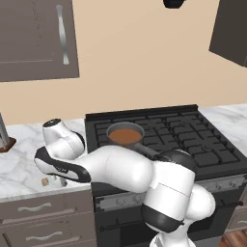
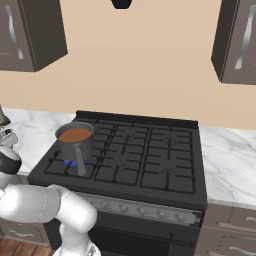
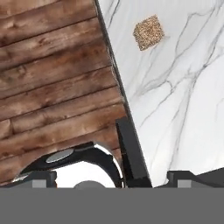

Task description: Pick up the sugar cube(s) and place them in the saucepan with hot chocolate.

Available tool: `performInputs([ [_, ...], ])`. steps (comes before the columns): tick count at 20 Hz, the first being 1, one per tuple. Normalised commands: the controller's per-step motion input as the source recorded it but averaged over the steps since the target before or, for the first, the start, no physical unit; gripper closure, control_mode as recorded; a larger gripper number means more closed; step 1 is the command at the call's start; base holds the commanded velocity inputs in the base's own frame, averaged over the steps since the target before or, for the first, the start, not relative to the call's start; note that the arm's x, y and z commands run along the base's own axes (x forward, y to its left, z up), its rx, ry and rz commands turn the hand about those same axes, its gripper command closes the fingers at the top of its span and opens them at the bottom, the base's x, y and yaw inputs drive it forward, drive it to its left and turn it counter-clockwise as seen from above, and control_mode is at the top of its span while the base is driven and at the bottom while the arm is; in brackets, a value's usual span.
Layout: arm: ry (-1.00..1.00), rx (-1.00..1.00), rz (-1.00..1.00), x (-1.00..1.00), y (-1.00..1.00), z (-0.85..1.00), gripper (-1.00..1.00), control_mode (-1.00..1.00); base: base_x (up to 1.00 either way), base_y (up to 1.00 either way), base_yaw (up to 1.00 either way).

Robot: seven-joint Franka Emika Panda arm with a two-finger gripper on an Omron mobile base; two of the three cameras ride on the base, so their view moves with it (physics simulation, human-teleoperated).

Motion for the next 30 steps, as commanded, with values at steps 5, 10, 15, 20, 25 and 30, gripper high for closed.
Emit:
performInputs([
  [5, 0.05, 0.17, 0.36, 0.04, 0.27, -0.24, -1.00, -1.00, 0.00, 0.00, 0.00],
  [10, 0.13, -0.04, -0.01, 0.10, 0.51, 0.00, -1.00, -1.00, 0.00, 0.00, 0.00],
  [15, 0.26, -0.16, -0.24, 0.51, 0.50, 0.11, -1.00, -1.00, 0.00, 0.00, 0.00],
  [20, 0.19, -0.08, -0.28, 0.61, 0.20, 0.21, -1.00, -1.00, 0.00, 0.00, 0.00],
  [25, -0.01, -0.01, -0.04, 0.02, 0.13, 0.02, -1.00, -1.00, 0.00, 0.00, 0.00],
  [30, -0.08, 0.00, 0.00, 0.09, 0.22, 0.00, -1.00, -1.00, 0.00, 0.00, 0.00],
])
